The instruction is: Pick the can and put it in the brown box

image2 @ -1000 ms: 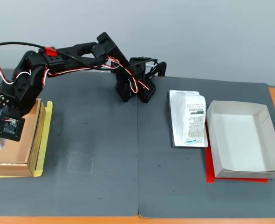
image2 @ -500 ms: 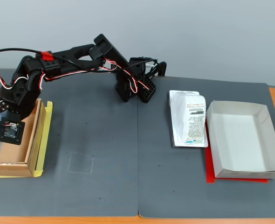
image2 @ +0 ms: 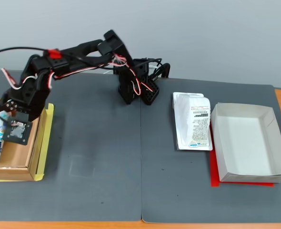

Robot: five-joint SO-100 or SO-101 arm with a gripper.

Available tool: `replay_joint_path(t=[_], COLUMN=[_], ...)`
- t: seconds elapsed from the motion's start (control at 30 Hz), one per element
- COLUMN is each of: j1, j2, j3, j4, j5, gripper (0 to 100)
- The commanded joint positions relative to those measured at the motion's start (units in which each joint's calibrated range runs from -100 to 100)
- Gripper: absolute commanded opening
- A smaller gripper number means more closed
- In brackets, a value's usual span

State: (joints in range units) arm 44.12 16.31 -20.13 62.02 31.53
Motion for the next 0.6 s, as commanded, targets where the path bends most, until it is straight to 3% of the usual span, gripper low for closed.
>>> replay_joint_path(t=[0.0,0.13,0.3,0.57], j1=[-2.21,-6.11,-12.20,-22.19], j2=[-11.95,-22.20,-35.67,-54.31], j3=[5.19,11.89,21.21,36.24], j4=[-0.27,-0.27,-0.19,-0.19], j5=[-4.59,-10.42,-18.76,-25.74], gripper=[13,1,2,2])
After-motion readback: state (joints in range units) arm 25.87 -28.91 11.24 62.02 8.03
